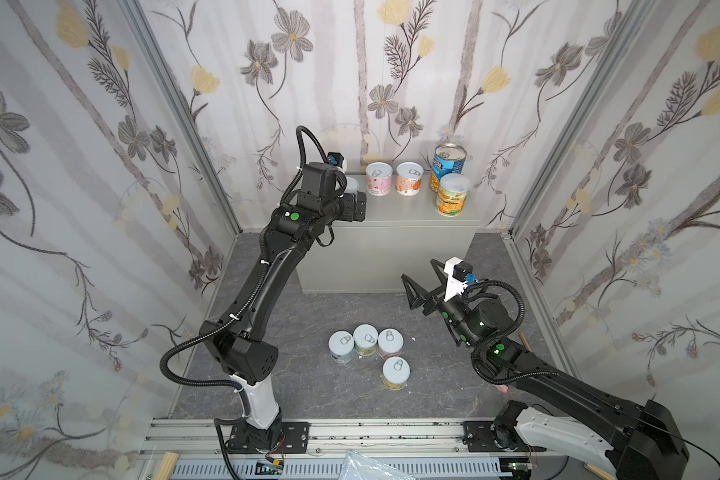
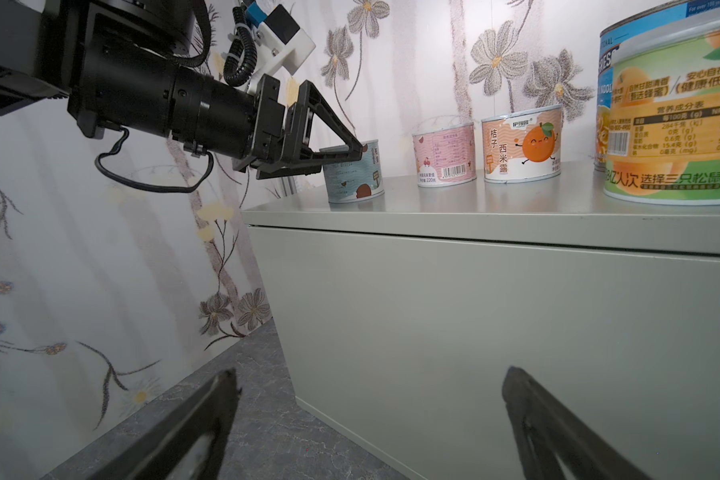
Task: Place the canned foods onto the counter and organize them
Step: 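Lower the teal-labelled can onto the cabinet top beside the pink can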
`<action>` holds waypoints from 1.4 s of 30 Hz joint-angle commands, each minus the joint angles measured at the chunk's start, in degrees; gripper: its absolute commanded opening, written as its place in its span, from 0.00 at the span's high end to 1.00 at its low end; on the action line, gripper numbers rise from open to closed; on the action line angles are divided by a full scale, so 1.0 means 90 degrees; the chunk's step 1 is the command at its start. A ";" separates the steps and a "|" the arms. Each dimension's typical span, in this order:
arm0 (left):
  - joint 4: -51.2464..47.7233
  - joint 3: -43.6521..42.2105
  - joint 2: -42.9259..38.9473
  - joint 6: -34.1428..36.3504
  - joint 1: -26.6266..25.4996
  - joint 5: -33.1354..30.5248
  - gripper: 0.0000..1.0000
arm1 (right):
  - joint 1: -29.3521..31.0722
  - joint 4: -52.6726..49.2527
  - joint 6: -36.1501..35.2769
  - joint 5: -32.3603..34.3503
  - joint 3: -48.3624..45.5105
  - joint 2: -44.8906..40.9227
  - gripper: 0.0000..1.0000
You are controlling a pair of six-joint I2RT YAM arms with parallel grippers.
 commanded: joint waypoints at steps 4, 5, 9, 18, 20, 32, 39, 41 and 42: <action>0.1052 -0.0824 -0.0355 0.0186 0.0018 -0.0330 0.03 | 0.0003 0.0186 0.0117 -0.0069 0.0048 0.0078 0.00; 0.1040 -0.0850 -0.0334 0.0177 0.0018 -0.0490 0.06 | 0.0000 0.0176 0.0133 -0.0050 0.0056 0.0074 0.00; 0.1029 -0.0909 -0.0222 0.0188 0.0032 -0.0937 0.13 | 0.0002 0.0123 0.0153 -0.0020 0.0050 0.0054 0.00; 0.0838 -0.0610 0.0179 0.0177 0.0047 -0.0953 0.28 | 0.0000 0.0078 0.0163 0.0066 0.0031 0.0038 0.00; 0.0739 -0.0423 0.0342 0.0160 0.0052 -0.0949 0.31 | 0.0001 0.0083 0.0157 0.0092 0.0020 0.0039 0.00; 0.0301 0.0847 0.1309 0.0256 0.0096 -0.0857 0.35 | 0.0004 0.0049 0.0118 0.0166 0.0040 0.0072 0.00; 0.0273 0.1121 0.1500 0.0274 0.0108 -0.0856 0.35 | 0.0002 0.0018 0.0022 0.0234 0.0064 0.0084 0.00; 0.0294 0.1126 0.1515 0.0277 0.0115 -0.0856 0.35 | 0.0000 0.0000 -0.0012 0.0244 0.0091 0.0105 0.00; 0.0304 0.1126 0.1521 0.0274 0.0115 -0.0846 0.35 | 0.0002 -0.0008 -0.0022 0.0244 0.0095 0.0111 0.00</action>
